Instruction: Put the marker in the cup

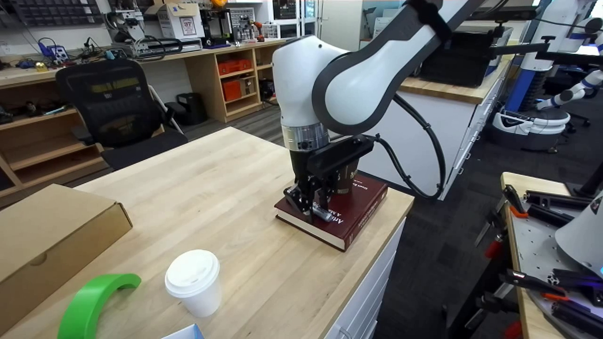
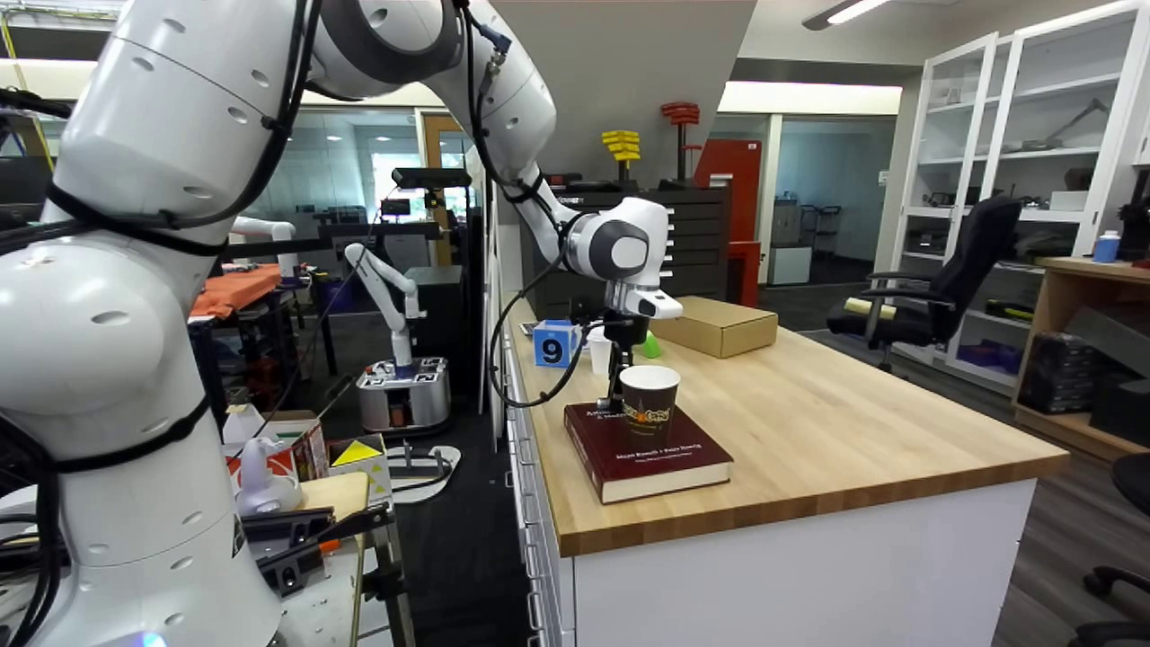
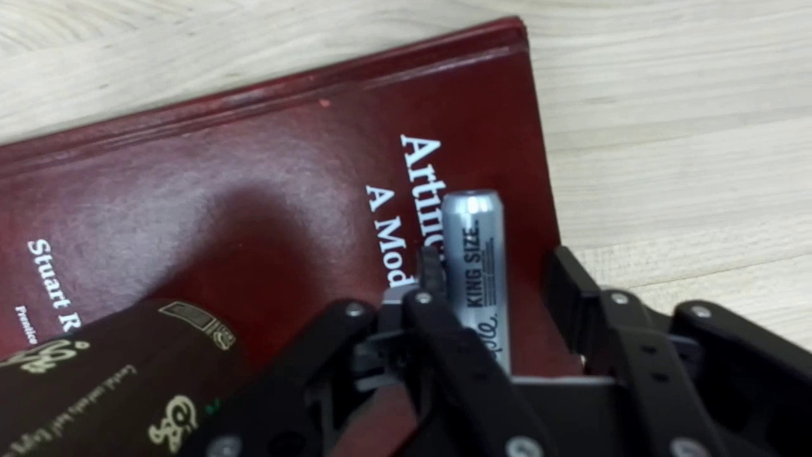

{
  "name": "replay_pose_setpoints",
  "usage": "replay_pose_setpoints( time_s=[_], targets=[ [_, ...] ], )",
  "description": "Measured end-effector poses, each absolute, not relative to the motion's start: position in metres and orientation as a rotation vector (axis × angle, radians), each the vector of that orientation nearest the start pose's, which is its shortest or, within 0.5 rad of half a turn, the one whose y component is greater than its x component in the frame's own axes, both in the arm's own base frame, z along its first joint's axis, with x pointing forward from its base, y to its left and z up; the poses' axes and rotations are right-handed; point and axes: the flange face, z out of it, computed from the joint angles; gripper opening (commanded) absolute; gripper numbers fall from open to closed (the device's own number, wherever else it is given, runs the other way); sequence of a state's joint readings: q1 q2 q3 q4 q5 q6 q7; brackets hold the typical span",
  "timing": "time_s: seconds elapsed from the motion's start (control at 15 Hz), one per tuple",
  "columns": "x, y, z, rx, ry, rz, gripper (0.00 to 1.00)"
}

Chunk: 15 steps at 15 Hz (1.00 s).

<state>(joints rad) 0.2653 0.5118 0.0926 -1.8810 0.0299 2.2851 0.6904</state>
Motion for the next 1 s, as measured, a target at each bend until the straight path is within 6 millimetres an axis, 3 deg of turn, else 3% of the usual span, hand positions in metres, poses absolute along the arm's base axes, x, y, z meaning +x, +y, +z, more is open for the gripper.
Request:
replay_pose_setpoints(
  time_s=[0.13,0.6,1.0],
  targets=[
    [0.587,0.217,0.229,-3.074,0.565,0.181,0.02],
    [0.589,0.212,0.234,-3.069,0.571,0.156,0.06],
    [0.585,0.207,0.281,-3.055,0.535,0.063,0.06]
  ],
)
